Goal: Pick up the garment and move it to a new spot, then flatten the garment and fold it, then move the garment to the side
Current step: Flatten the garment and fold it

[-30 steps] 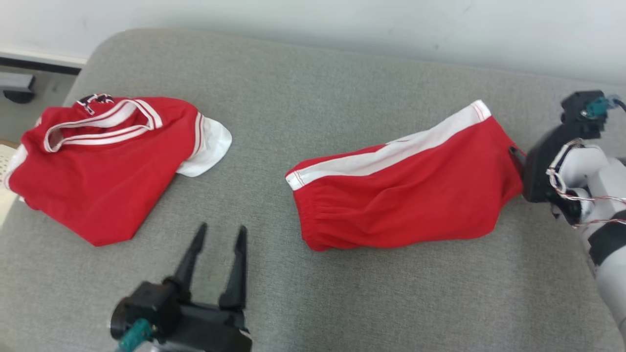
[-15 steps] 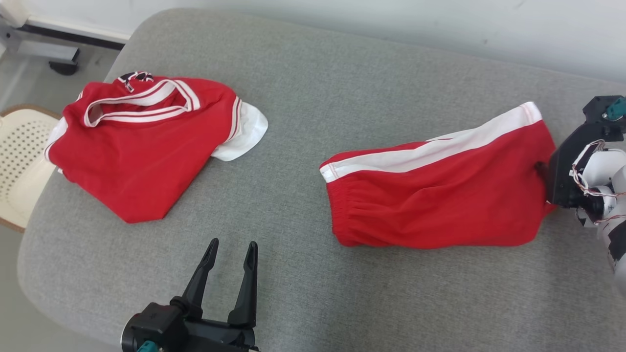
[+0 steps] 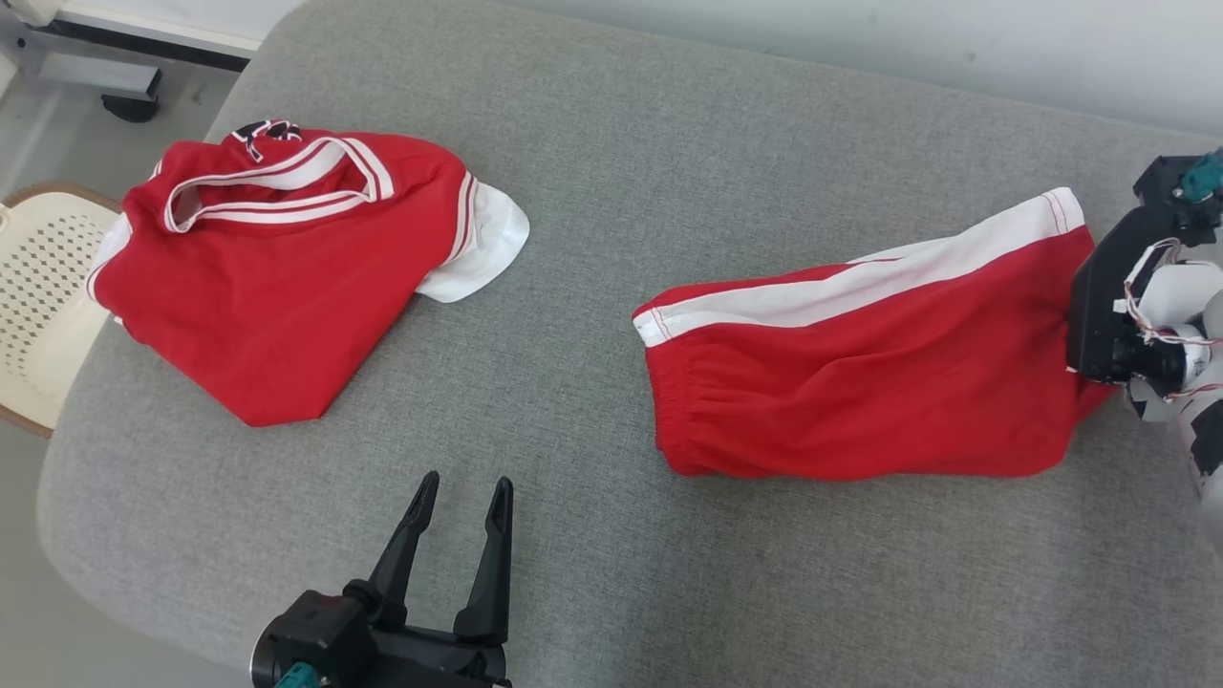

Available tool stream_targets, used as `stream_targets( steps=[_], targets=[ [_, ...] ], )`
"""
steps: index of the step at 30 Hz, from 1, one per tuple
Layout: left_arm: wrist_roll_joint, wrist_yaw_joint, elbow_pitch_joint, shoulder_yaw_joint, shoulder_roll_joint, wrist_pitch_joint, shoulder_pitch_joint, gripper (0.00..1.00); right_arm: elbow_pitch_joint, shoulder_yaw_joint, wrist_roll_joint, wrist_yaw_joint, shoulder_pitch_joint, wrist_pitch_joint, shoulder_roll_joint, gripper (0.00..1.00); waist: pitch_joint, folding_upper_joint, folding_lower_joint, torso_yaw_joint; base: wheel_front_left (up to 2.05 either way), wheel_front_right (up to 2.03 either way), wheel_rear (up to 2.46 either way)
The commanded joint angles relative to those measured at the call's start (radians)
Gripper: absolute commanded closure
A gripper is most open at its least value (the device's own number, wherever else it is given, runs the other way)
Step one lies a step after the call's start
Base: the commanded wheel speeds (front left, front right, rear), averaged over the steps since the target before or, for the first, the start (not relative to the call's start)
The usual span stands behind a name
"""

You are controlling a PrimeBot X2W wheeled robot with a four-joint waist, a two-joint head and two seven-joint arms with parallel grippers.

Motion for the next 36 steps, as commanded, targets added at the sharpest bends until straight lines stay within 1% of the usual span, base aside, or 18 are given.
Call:
stream_targets(
  steps=[1, 7, 15, 20, 26, 30, 32, 36],
  targets=[
    [0.014, -0.007, 0.005, 0.005, -0.007, -0.003, 0.0, 0.0, 0.028, 0.001, -0.016, -0.003, 0.075, 0.008, -0.004, 1.0, -0.005, 0.0002, 0.0001, -0.008, 0.0, 0.0, 0.0],
    [0.023, -0.017, 0.023, 0.012, -0.01, -0.003, 0.002, 0.0, 0.012, -0.027, -0.037, -0.004, 0.09, -0.03, -0.023, 1.0, -0.02, 0.0002, 0.0001, -0.023, 0.0, 0.0, 0.0],
    [0.032, -0.023, 0.035, 0.025, -0.012, -0.003, 0.022, 0.0, -0.027, -0.087, -0.06, -0.004, 0.164, -0.099, -0.028, 1.0, -0.068, 0.0002, 0.0001, -0.052, 0.0, 0.0, 0.0],
    [0.033, -0.025, 0.039, 0.034, -0.01, -0.003, 0.034, 0.0, -0.068, -0.14, -0.092, -0.004, 0.22, -0.148, -0.036, 1.0, -0.108, 0.0002, 0.0001, -0.075, 0.0, 0.0, 0.0],
    [0.029, -0.022, 0.048, 0.04, -0.006, -0.003, 0.051, 0.0, -0.143, -0.208, -0.142, -0.003, 0.28, -0.158, -0.035, 1.0, -0.15, 0.0002, 0.0001, -0.107, 0.0, 0.0, 0.0],
    [0.027, -0.019, 0.054, 0.043, -0.003, -0.003, 0.065, 0.0, -0.223, -0.251, -0.175, -0.003, 0.314, -0.146, -0.002, 1.0, -0.173, 0.0002, 0.0001, -0.128, 0.0, 0.0, 0.0],
    [0.024, -0.022, 0.059, 0.039, -0.002, -0.003, 0.068, 0.0, -0.27, -0.263, -0.183, -0.003, 0.333, -0.131, 0.024, 1.0, -0.186, 0.0002, 0.0001, -0.131, 0.0, 0.0, 0.0],
    [0.024, -0.025, 0.063, 0.035, 0.006, -0.003, 0.063, 0.0, -0.4, -0.247, -0.171, -0.003, 0.369, -0.076, 0.077, 1.0, -0.209, 0.0002, 0.0001, -0.13, 0.0, 0.0, 0.0]
  ],
)
